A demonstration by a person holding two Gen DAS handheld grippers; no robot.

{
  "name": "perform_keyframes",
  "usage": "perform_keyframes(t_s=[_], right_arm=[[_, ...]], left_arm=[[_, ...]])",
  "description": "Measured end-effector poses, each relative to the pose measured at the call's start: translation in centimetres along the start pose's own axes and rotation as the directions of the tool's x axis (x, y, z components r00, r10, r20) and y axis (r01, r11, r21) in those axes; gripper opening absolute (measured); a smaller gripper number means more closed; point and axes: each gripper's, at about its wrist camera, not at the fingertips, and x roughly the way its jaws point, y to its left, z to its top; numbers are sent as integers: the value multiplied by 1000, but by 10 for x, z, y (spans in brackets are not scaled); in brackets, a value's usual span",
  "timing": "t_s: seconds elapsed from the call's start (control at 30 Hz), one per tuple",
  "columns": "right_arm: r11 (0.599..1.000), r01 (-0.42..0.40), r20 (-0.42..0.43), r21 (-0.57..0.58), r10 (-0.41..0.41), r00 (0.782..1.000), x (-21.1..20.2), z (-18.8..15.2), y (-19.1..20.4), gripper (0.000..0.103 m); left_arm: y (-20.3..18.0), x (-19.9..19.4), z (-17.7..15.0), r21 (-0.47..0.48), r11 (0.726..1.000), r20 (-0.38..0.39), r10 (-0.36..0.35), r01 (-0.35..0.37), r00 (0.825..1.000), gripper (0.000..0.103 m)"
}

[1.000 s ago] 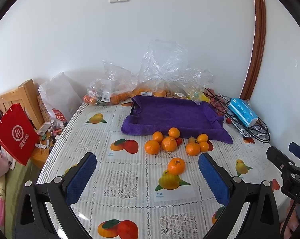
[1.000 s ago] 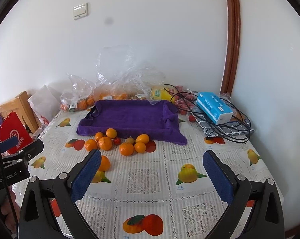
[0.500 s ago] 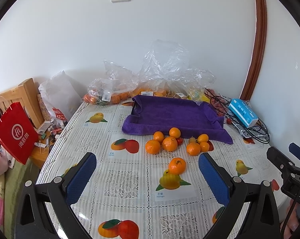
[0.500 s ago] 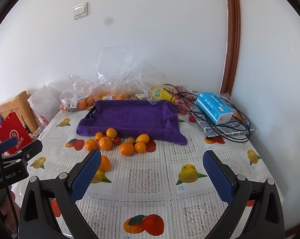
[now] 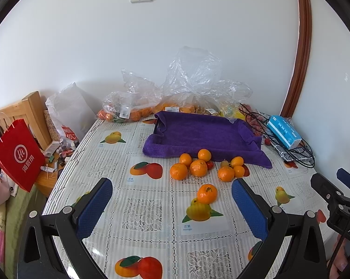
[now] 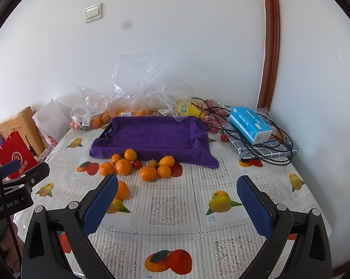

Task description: Organize fruits

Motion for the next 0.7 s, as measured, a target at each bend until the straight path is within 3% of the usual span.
perform_keyframes(t_s=[0.7], right_arm=[[1000, -3, 0, 4, 3, 1000, 0, -2, 4, 101]], left_arm=[[1, 2, -1, -8, 1000, 9, -3, 3, 1000, 103]])
